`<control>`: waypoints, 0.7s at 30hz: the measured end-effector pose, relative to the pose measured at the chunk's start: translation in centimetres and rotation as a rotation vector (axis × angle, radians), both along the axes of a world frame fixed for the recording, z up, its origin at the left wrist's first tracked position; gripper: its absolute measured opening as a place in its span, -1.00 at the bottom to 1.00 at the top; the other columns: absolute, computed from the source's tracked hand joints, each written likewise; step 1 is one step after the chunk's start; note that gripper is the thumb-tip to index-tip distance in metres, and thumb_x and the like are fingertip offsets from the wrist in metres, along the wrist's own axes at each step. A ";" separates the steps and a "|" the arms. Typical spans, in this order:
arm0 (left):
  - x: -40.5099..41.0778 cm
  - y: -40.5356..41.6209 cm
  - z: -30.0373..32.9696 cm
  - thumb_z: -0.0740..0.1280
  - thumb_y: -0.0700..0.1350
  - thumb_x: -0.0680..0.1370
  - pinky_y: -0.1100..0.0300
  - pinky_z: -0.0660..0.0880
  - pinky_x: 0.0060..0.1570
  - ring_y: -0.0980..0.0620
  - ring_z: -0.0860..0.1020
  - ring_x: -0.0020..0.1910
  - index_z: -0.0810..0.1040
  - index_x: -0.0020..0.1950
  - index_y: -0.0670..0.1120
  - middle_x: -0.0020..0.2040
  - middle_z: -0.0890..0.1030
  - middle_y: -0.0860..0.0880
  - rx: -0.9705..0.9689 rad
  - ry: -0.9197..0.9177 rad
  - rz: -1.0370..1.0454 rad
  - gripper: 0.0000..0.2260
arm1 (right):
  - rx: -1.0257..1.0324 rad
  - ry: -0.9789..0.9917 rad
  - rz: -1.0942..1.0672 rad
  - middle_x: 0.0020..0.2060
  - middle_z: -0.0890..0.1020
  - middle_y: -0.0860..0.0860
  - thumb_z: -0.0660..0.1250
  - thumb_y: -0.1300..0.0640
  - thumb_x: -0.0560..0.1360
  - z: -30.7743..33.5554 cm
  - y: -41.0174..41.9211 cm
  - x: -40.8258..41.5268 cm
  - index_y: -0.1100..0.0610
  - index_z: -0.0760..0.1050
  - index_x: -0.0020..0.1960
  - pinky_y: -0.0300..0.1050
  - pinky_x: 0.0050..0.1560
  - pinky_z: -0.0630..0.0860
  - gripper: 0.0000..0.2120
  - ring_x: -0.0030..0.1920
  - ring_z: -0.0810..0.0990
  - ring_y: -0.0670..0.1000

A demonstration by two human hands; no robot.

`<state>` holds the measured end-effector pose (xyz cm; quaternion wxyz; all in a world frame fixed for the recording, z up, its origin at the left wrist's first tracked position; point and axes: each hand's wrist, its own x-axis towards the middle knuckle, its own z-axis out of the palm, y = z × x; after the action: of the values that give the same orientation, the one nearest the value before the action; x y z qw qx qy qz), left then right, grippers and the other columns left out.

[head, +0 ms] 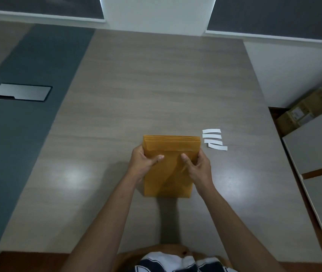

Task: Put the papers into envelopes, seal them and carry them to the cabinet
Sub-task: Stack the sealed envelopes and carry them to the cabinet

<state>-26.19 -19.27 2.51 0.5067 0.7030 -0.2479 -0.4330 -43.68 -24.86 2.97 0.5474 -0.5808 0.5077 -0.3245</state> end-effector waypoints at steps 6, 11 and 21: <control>1.1 0.6 0.8 0.59 -0.34 0.31 0.08 0.60 0.04 0.00 0.67 -0.06 0.66 -0.05 -0.17 -0.11 0.70 -0.02 -0.104 -0.045 -0.015 -0.73 | -0.067 -0.027 0.035 0.05 0.60 -0.22 0.39 0.10 0.51 1.6 0.7 -0.4 -0.15 0.43 0.14 -0.38 0.04 0.53 -0.73 0.05 0.58 -0.25; 0.0 1.9 -1.5 0.51 -0.53 0.29 0.29 0.56 -0.17 0.29 0.60 -0.27 0.64 -0.04 -0.27 -0.23 0.67 0.11 -0.024 -0.056 -0.018 -0.68 | 0.068 0.076 0.037 0.09 0.54 -0.17 0.39 0.12 0.52 -1.1 2.1 -0.4 -0.06 0.36 0.22 -0.32 0.08 0.45 -0.66 0.10 0.52 -0.12; 0.2 0.8 0.5 0.60 -0.23 0.35 0.02 0.56 0.10 -0.01 0.59 0.05 0.49 0.24 -0.03 0.10 0.61 0.00 0.085 -0.083 -0.075 -0.47 | 0.080 0.145 -0.016 0.15 0.55 -0.11 0.39 -0.09 0.48 0.0 0.9 0.4 -0.05 0.38 0.29 -0.08 0.12 0.49 -0.58 0.10 0.53 -0.05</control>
<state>-25.97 -18.43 3.02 0.4490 0.7314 -0.2765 -0.4323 -43.32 -24.01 2.99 0.5293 -0.5766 0.5630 -0.2653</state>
